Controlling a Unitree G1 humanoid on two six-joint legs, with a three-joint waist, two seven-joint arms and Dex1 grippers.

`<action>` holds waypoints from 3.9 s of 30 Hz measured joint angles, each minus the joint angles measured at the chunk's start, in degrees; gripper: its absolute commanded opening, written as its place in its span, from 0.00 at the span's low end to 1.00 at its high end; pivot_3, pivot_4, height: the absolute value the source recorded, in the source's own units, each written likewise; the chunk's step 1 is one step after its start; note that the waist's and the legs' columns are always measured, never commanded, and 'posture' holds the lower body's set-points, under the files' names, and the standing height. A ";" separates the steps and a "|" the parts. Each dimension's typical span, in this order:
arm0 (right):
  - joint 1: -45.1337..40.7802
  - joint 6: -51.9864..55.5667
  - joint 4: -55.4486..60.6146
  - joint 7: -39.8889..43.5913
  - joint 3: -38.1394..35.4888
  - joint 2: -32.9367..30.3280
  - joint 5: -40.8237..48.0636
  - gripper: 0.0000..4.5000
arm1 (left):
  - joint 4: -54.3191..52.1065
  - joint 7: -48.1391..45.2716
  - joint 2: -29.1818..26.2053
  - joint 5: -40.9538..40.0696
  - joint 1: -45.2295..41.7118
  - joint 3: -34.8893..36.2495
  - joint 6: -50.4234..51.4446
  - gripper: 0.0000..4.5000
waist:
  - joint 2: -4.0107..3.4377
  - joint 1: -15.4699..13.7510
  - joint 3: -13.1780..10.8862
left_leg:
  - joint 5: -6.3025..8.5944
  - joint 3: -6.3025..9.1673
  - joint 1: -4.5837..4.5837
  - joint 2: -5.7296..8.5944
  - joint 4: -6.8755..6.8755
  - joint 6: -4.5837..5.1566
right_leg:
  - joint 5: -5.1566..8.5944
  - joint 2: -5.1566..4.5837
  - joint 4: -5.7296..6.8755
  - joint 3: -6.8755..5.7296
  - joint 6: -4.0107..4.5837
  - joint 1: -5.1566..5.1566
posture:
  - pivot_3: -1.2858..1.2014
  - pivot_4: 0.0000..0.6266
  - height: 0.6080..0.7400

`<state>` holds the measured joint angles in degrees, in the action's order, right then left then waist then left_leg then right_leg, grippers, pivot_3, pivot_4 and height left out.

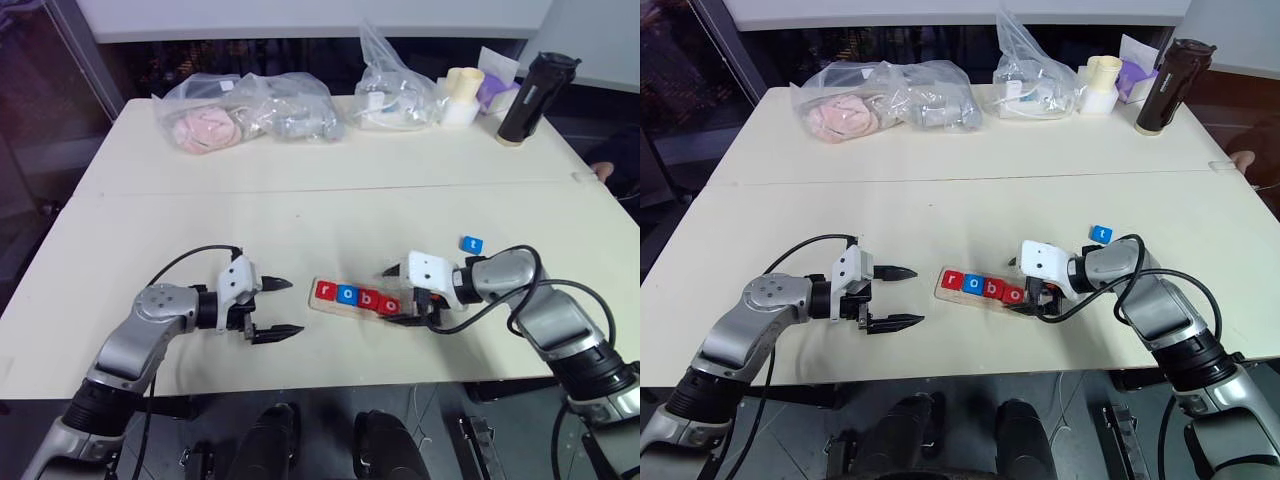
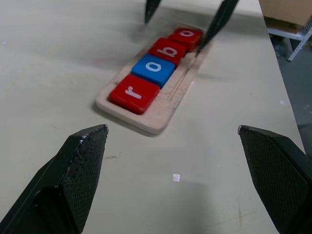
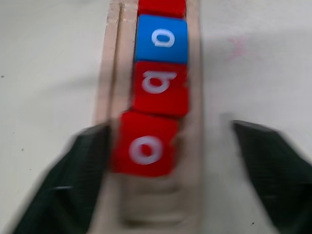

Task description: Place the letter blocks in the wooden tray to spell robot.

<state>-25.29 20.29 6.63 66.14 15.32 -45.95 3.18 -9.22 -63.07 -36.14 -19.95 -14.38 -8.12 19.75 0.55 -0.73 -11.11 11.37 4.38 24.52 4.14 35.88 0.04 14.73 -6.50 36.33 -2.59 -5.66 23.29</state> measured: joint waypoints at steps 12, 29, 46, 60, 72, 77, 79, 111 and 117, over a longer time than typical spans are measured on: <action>-0.35 0.35 -0.09 -2.38 -0.41 0.13 0.10 0.99 | 0.04 -0.03 0.05 0.00 -0.28 -0.09 0.01 1.00 | 0.00 0.00 0.00 | 0.00 0.00 0.00 0.00 0.01 0.00 | 0.00 0.00 0.00 0.00 0.00 0.00 | 0.52 0.24 0.88; -0.77 3.23 1.05 0.00 -6.69 -4.35 4.54 0.99 | 0.13 -0.29 0.29 0.01 -1.67 -0.14 0.01 1.00 | 0.00 -0.06 0.00 | 0.00 0.00 0.00 0.01 0.05 0.00 | -0.01 -0.01 0.00 0.00 -0.02 -0.03 | 0.52 0.24 0.88; -2.05 28.33 -3.33 -45.24 -21.26 14.40 -2.99 0.99 | 0.69 -0.17 1.02 0.09 -1.82 -0.36 -0.04 1.00 | -0.03 0.02 0.03 | -0.01 -0.07 0.01 0.03 0.01 0.02 | -0.02 0.01 0.10 0.12 -0.01 0.08 | 0.52 0.24 0.88; -5.23 35.92 -10.05 -59.75 -29.55 23.13 -2.48 0.99 | 0.70 -0.18 1.10 0.09 -1.94 -0.43 0.00 1.00 | -0.05 0.38 0.04 | -0.02 -0.17 -0.10 0.04 0.16 0.03 | -0.02 0.08 0.64 0.17 -0.04 0.15 | 0.52 0.24 0.88; -7.90 39.70 -11.62 -61.96 -33.76 25.22 1.65 0.25 | 0.56 0.17 1.09 0.08 -1.65 -0.42 0.01 1.00 | -0.06 0.11 0.06 | -0.03 -0.16 -0.11 0.03 0.23 0.04 | -0.01 0.10 0.72 0.20 -0.02 0.15 | 0.52 0.24 0.88; -6.20 45.59 -6.13 -62.34 -34.20 25.11 2.23 0.25 | 0.56 0.23 1.26 0.07 -1.63 -0.43 0.01 1.00 | -0.06 0.13 0.06 | -0.03 -0.17 -0.10 0.04 0.16 0.04 | -0.01 0.06 0.71 0.20 -0.02 0.19 | 0.52 0.24 0.88; -4.78 49.84 -1.88 -62.33 -34.67 25.11 2.81 0.25 | 0.53 0.25 1.32 0.06 -1.59 -0.45 0.01 1.00 | -0.08 0.09 0.06 | -0.03 -0.15 -0.08 0.03 0.12 0.04 | 0.00 0.05 0.72 0.20 -0.02 0.23 | 0.52 0.24 0.88; 21.17 54.70 34.51 -35.56 -25.49 -4.23 23.71 0.99 | 1.98 -0.57 1.46 0.57 -1.68 -0.91 -0.67 1.00 | -0.18 0.00 0.03 | 0.07 -0.10 0.00 0.01 -0.19 0.14 | 0.14 0.00 -0.16 0.03 0.08 0.01 | 0.52 0.24 0.88; 22.10 20.98 18.26 -15.15 -21.93 -16.93 16.68 0.99 | 2.00 -0.55 1.48 0.62 -1.79 -0.96 -0.77 1.00 | -0.12 0.04 0.00 | 0.17 -0.25 0.00 0.01 -0.14 0.30 | 0.02 -0.05 -0.31 0.03 -0.17 -0.06 | 0.52 0.24 0.88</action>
<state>-3.19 41.27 24.89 50.98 -6.61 -62.88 19.86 -7.22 -63.62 -34.66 -19.33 -16.17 -9.08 18.98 0.43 -0.69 -11.11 11.55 4.13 24.52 4.15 35.75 0.33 14.74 -6.55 36.03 -2.55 -5.82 23.23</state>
